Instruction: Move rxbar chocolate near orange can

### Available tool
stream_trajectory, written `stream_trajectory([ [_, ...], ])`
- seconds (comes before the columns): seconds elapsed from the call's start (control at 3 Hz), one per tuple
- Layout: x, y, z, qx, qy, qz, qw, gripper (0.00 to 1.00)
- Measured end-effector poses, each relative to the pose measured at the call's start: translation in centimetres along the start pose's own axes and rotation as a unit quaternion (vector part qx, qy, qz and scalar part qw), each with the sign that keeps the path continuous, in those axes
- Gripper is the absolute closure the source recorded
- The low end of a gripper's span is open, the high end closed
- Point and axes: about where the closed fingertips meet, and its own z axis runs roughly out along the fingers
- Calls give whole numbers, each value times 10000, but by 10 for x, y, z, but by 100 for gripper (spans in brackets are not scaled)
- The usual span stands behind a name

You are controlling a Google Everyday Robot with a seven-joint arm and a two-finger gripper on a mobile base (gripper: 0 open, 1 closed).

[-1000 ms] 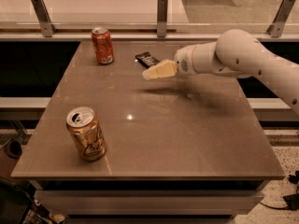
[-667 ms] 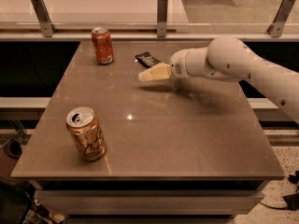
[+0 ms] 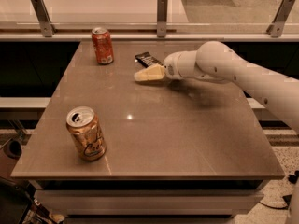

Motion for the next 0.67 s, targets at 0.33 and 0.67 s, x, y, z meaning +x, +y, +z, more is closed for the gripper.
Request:
stream_trajectory([
  [0.33, 0, -1, 1, 17, -8, 5, 10000, 0],
  [0.67, 0, -1, 1, 18, -8, 5, 10000, 0],
])
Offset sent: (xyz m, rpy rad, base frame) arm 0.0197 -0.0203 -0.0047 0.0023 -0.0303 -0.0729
